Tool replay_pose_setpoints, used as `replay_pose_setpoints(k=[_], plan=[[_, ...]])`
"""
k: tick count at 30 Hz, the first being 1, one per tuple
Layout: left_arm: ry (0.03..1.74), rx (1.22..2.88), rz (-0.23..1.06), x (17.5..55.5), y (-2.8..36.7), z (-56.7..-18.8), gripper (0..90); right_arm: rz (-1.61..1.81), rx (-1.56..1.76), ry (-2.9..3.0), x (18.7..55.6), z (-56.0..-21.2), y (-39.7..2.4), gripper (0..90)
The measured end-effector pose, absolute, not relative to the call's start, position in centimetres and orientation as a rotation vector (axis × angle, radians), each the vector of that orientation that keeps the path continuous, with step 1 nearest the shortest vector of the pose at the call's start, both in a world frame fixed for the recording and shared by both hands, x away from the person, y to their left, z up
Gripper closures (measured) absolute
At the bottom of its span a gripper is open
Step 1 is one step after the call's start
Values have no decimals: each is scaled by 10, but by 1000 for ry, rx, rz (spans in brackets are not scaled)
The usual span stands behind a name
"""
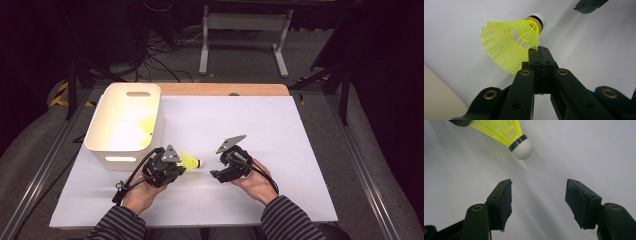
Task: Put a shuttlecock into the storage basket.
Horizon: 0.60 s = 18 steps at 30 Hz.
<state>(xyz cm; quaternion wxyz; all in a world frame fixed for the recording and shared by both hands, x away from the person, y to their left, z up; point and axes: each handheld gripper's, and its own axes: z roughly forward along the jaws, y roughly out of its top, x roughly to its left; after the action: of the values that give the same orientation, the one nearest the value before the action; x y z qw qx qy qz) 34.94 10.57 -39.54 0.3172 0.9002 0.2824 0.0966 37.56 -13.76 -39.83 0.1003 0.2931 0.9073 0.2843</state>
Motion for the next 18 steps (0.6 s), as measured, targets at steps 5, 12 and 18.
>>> replay_pose_setpoints(k=[5,12,18], plan=[[748,2369,258,349,107,-395,900,858,889,2659,374,-400,-146,376],[753,2366,248,348,110,-394,900,893,912,2626,370,-401,-157,344],[757,2363,250,348,111,-394,900,950,944,2576,367,-399,-171,320]])
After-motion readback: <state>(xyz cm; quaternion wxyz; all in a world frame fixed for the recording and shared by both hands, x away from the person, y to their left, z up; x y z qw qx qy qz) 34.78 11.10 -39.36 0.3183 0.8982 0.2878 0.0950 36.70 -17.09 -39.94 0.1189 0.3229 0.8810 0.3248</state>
